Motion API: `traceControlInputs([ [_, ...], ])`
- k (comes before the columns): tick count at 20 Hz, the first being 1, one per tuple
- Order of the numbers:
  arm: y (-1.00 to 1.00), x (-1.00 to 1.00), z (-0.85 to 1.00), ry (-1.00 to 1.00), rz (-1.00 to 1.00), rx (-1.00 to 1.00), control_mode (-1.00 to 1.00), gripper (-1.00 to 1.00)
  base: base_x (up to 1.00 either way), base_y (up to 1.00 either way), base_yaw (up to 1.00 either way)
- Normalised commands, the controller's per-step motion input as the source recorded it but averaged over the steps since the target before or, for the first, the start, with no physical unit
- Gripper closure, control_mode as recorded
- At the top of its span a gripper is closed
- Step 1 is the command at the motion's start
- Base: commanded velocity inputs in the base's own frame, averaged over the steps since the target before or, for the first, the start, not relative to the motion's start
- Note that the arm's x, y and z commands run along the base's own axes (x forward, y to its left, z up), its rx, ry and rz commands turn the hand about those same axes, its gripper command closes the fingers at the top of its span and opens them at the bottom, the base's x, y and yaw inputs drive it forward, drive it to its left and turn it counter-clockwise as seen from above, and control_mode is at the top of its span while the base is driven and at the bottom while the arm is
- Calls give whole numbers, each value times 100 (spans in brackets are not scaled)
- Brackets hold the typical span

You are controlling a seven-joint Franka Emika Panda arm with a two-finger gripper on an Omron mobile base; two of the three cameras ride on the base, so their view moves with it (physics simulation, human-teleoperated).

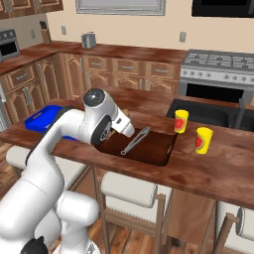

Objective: Gather the onion and sweet potato from the fridge and place them on a tray on the dining counter. Then gather the chicken drumstick and fish from the fridge and place them on the other tray.

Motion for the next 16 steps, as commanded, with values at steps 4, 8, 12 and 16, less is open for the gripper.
traceControlInputs([
  [4, -54, 14, -23, 10, -2, 0, -100, 100, 0, 0, 0],
  [8, -58, 2, -41, 5, 0, 0, -100, 100, 0, 0, 0],
  [12, -49, 0, -37, 0, 0, 0, -100, 100, 0, 0, 0],
  [16, -26, 2, -31, 0, 0, 0, -100, 100, 0, 0, 0],
])
